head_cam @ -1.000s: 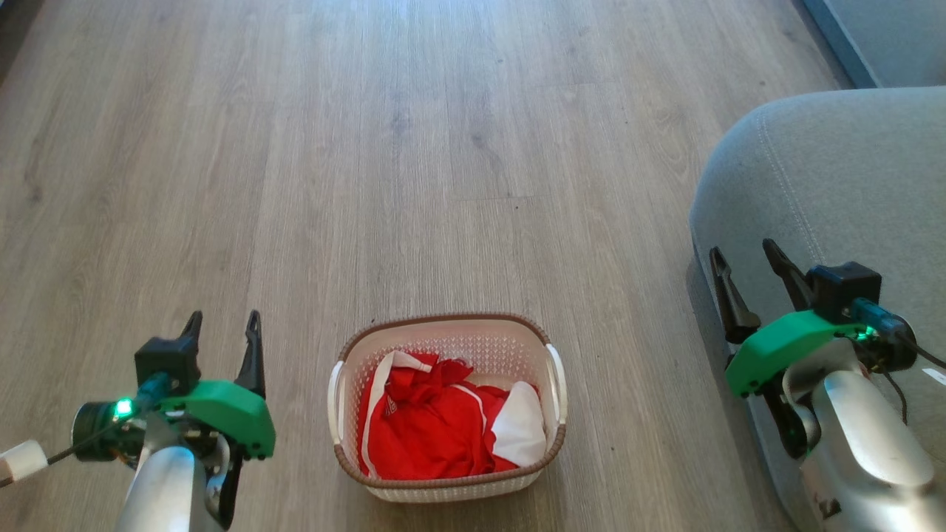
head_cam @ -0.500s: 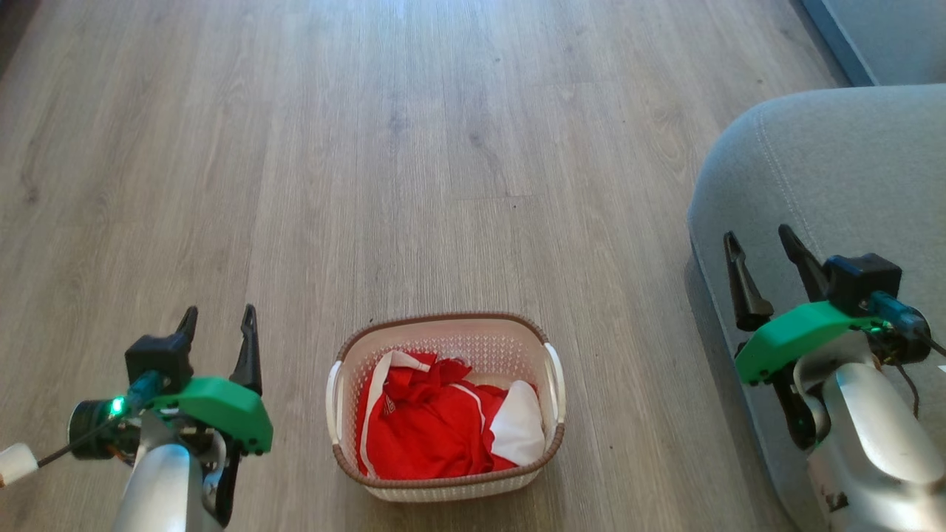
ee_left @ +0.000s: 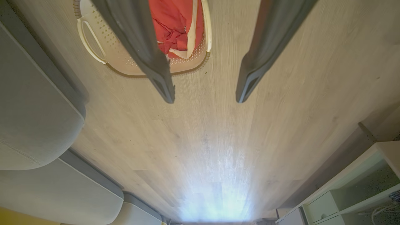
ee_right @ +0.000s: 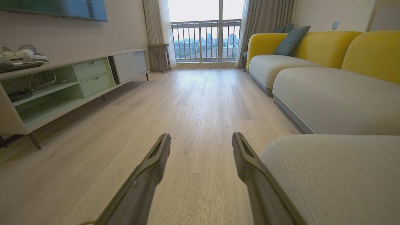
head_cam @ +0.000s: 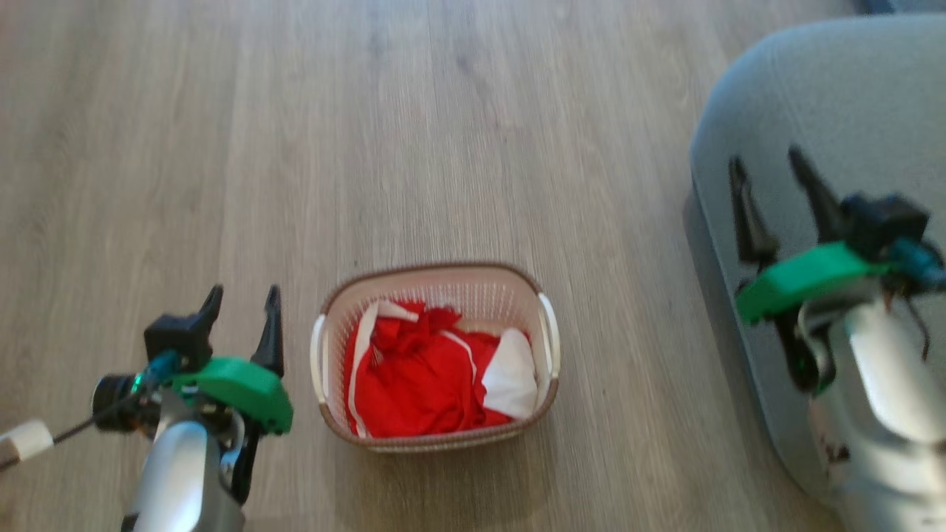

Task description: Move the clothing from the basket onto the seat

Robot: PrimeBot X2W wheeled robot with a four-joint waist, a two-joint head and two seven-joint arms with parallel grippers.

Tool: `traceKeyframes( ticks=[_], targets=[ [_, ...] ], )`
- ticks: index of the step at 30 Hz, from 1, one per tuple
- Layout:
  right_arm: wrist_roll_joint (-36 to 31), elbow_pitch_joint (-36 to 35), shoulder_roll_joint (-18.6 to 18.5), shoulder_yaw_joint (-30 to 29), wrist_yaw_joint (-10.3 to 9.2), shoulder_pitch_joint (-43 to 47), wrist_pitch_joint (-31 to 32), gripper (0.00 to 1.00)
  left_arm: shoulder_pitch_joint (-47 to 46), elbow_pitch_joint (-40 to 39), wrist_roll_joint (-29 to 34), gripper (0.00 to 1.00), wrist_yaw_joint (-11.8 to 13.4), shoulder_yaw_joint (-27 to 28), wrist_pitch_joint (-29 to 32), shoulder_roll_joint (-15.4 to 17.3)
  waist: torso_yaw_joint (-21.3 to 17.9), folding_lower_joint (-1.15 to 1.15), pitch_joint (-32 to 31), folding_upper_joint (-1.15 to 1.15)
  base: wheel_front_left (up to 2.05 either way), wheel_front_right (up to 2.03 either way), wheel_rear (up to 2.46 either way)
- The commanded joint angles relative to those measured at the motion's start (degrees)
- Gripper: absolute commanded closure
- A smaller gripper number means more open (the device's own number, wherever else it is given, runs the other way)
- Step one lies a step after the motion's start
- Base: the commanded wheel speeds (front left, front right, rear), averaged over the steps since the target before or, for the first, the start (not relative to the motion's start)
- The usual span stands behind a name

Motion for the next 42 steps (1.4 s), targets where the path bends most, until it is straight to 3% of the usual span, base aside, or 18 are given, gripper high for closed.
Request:
traceKeyframes(
  ticks=[1, 16, 26, 36, 42],
  targets=[
    [-0.5, -2.4, 0.1, 0.6, -0.01, -3.2, -0.5, 0.0, -3.3, -1.8, -0.4, 0.0, -0.2, 1.3, -0.8, 0.7, -0.5, -0.01, 3.3, 0.0, 0.0, 0.0, 0.0],
    [-1.3, -8.6, 1.8, 0.3, -0.01, -14.3, -0.5, 0.0, -14.0, 0.6, -2.7, 0.0, -1.7, -7.6, -0.8, 0.3, -3.6, -0.01, 23.7, 0.0, 0.0, 0.0, 0.0],
    [-1.3, -10.5, 3.3, 2.3, -0.01, -20.1, -0.5, 0.0, -23.4, 9.1, -5.2, 0.0, -1.9, -20.4, -0.8, 0.3, -7.1, -0.01, 33.9, 0.0, 0.0, 0.0, 0.0],
    [-0.9, -11.5, 5.1, 4.8, -0.01, -23.0, -0.5, 0.0, -33.2, 22.7, -17.5, 0.0, -1.9, -35.6, -0.2, 0.4, -10.8, -0.01, 40.2, 0.0, 0.0, 0.0, 0.0],
    [-0.4, -11.8, 6.1, 6.3, -0.01, -23.9, -0.5, 0.0, -37.1, 28.1, -27.5, 0.0, -1.9, -39.6, 6.4, 0.5, -13.1, -0.01, 42.1, 0.0, 0.0, 0.0, 0.0]
  ],
)
